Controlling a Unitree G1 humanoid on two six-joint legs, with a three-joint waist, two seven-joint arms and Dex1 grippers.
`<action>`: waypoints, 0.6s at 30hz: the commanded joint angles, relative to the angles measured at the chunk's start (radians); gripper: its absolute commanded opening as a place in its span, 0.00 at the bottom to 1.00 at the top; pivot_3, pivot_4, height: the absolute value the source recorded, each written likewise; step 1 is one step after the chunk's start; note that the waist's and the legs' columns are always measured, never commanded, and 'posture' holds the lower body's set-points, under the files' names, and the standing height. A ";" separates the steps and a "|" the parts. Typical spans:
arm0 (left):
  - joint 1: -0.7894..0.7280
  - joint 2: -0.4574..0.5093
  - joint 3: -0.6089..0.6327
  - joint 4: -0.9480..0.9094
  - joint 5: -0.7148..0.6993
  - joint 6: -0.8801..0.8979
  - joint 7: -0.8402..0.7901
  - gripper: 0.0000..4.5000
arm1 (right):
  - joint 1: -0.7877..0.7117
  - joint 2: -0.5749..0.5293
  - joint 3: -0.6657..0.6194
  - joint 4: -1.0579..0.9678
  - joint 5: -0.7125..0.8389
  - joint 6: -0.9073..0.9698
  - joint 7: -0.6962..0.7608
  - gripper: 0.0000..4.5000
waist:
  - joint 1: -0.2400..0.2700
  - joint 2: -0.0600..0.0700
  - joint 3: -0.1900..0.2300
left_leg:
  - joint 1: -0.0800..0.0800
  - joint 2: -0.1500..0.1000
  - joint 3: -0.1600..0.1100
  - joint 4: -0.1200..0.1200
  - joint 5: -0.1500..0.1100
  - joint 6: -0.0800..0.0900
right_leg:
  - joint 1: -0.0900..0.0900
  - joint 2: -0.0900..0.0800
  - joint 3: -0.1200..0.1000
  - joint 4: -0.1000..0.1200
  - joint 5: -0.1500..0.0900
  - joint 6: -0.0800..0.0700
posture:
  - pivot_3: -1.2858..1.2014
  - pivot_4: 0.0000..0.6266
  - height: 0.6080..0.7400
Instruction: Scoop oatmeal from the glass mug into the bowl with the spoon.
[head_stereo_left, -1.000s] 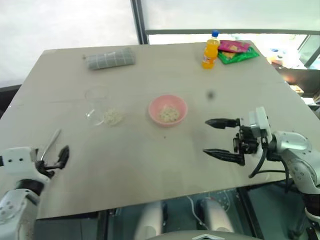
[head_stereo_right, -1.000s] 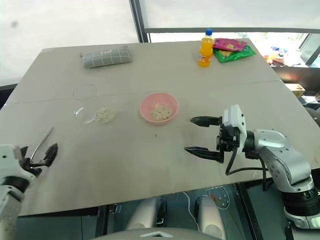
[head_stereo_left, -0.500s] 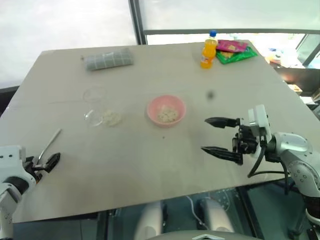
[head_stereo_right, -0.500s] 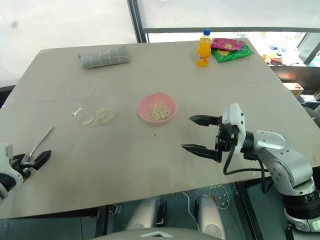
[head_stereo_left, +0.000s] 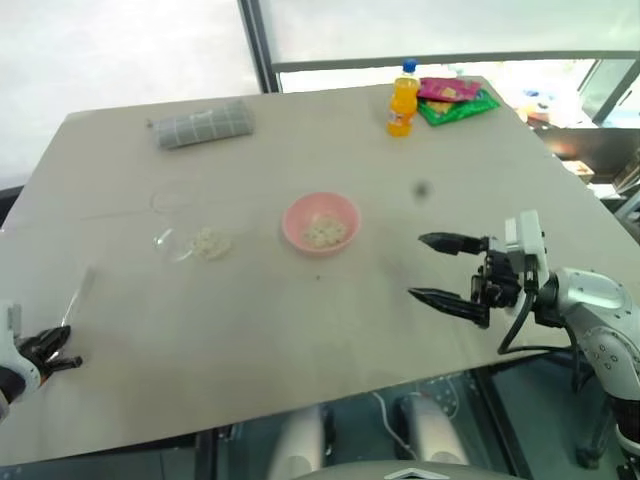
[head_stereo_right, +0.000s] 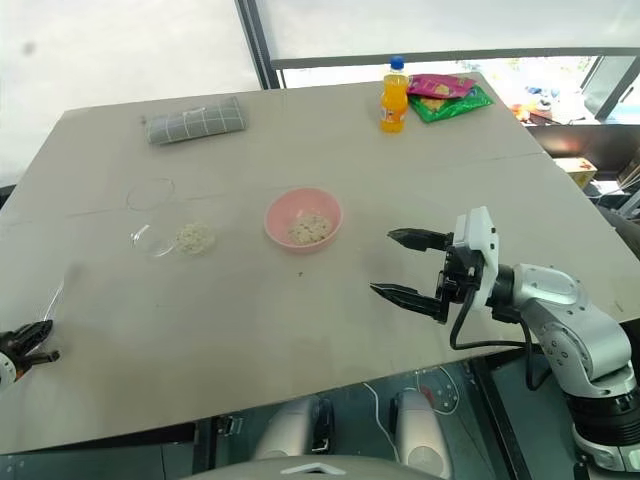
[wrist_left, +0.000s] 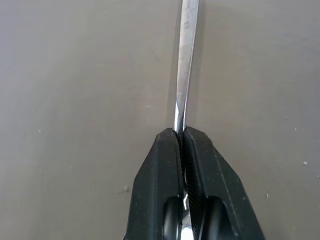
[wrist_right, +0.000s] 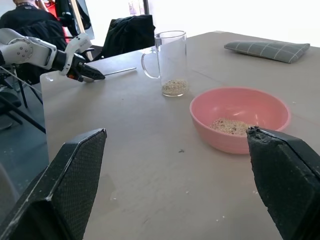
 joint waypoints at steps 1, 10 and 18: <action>-0.022 -0.053 0.030 -0.025 -0.008 -0.073 0.012 0.01 | -0.021 -0.002 -0.019 0.000 0.004 -0.022 0.014 1.00 | 0.004 0.000 0.000 | 0.000 0.000 0.000 0.000 -0.001 -0.001 | 0.000 0.000 0.000 0.000 0.000 0.000 | 0.52 0.24 1.00; -0.278 -0.108 0.068 -0.389 -0.012 -0.290 0.167 0.01 | -0.074 0.009 -0.020 0.046 0.014 -0.013 0.023 1.00 | 0.035 -0.022 0.001 | -0.010 0.000 -0.009 0.005 -0.001 -0.002 | -0.003 -0.001 -0.011 -0.001 0.003 -0.005 | 0.52 0.24 1.00; -0.595 -0.035 -0.164 -0.606 -0.035 -0.217 0.178 0.01 | -0.161 0.059 -0.056 0.076 0.097 0.058 -0.055 1.00 | 0.028 -0.019 0.005 | -0.009 -0.001 -0.006 0.005 0.001 0.000 | 0.000 0.003 -0.009 -0.003 0.004 -0.005 | 0.52 0.24 1.00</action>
